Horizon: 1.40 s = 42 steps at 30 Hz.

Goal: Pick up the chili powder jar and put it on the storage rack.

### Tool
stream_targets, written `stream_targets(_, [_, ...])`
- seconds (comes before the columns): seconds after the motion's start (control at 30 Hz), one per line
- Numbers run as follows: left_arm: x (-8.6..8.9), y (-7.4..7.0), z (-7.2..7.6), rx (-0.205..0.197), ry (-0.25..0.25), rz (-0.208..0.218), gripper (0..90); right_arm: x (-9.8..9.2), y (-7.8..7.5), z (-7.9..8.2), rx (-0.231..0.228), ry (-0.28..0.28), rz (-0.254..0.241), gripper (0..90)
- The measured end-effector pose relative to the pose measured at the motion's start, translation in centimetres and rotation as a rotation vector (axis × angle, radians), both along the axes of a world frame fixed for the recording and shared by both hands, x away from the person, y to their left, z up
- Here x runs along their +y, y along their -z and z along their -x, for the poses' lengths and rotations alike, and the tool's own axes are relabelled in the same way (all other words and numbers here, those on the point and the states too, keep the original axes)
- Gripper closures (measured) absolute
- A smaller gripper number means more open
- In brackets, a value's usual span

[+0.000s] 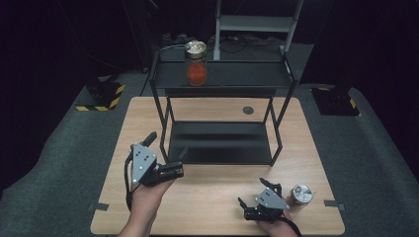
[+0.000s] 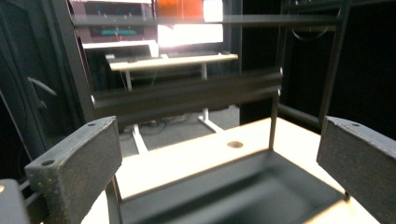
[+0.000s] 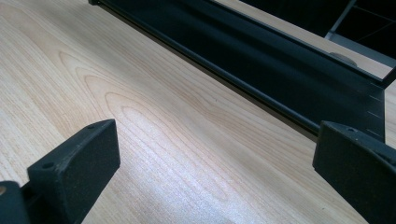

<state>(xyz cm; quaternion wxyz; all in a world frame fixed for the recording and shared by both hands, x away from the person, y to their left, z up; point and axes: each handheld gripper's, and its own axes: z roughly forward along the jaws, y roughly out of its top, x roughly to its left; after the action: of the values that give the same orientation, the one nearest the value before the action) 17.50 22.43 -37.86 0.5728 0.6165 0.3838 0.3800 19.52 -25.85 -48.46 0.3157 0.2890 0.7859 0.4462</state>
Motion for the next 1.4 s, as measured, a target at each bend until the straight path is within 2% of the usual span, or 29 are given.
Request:
stream_targets(0.07, [0.1,1.2,0.3,0.024,0.009,-0.004,0.4,0.0,0.0,0.0,-0.001,0.0,0.001,0.0])
stream_targets(0.1, [0.1,1.2,0.3,0.024,0.009,-0.004,0.4,0.0,0.0,0.0,-0.001,0.0,0.001,0.0])
stream_targets(0.23, [0.1,2.7,0.5,0.051,0.021,-0.01,0.4,0.0,0.0,0.0,-0.001,0.0,0.001,0.0])
stream_targets(0.3, [0.1,3.7,0.7,0.081,0.027,-0.025,0.4,0.0,0.0,0.0,-0.001,0.0,0.001,0.0])
stream_targets(0.33, [0.1,3.7,0.7,0.081,0.027,-0.025,0.4,0.0,0.0,0.0,-0.001,0.0,0.001,0.0])
stream_targets(0.5, [-0.1,5.7,1.1,0.115,0.034,-0.062,0.4,0.0,0.0,0.1,-0.003,-0.001,0.002,0.0])
stream_targets(0.57, [-0.1,6.7,1.3,0.148,0.039,-0.081,0.4,0.0,0.0,0.1,-0.003,0.0,0.002,0.0])
stream_targets(0.73, [0.1,7.8,1.5,0.181,0.037,-0.099,0.4,0.1,0.0,0.1,-0.003,-0.001,0.004,0.0])
stream_targets(0.8, [0.3,8.6,1.7,0.21,0.033,-0.115,0.4,0.1,0.0,0.1,-0.003,-0.001,0.004,0.0])
stream_targets(0.83, [0.3,8.6,1.7,0.21,0.033,-0.115,0.4,0.1,0.0,0.1,-0.003,-0.001,0.004,0.0])
stream_targets(0.97, [0.4,9.7,1.5,0.265,0.033,-0.153,0.4,0.2,0.0,0.1,-0.005,0.001,0.01,0.0])
stream_targets(1.03, [0.4,9.9,1.5,0.276,0.034,-0.153,0.4,0.2,0.0,0.1,-0.004,0.002,0.012,0.0])
stream_targets(1.07, [0.4,10.2,1.3,0.293,0.031,-0.176,0.4,0.2,0.0,0.1,-0.004,0.002,0.012,0.0])
stream_targets(1.13, [0.4,10.3,1.2,0.302,0.031,-0.185,0.4,0.2,0.0,0.1,-0.002,0.003,0.012,0.0])
stream_targets(1.2, [0.2,10.6,0.9,0.314,0.032,-0.22,0.4,0.3,-0.1,0.0,-0.001,0.003,0.013,0.0])
stream_targets(1.3, [0.0,10.5,0.7,0.327,0.036,-0.24,0.5,0.2,-0.1,0.0,0.001,0.006,0.01,0.0])
stream_targets(1.37, [-0.3,10.4,0.7,0.325,0.04,-0.268,0.5,0.2,0.0,0.0,0.001,0.007,0.006,0.0])
stream_targets(1.4, [-0.3,10.4,0.7,0.325,0.04,-0.268,0.5,0.2,0.0,0.0,0.001,0.007,0.006,0.0])
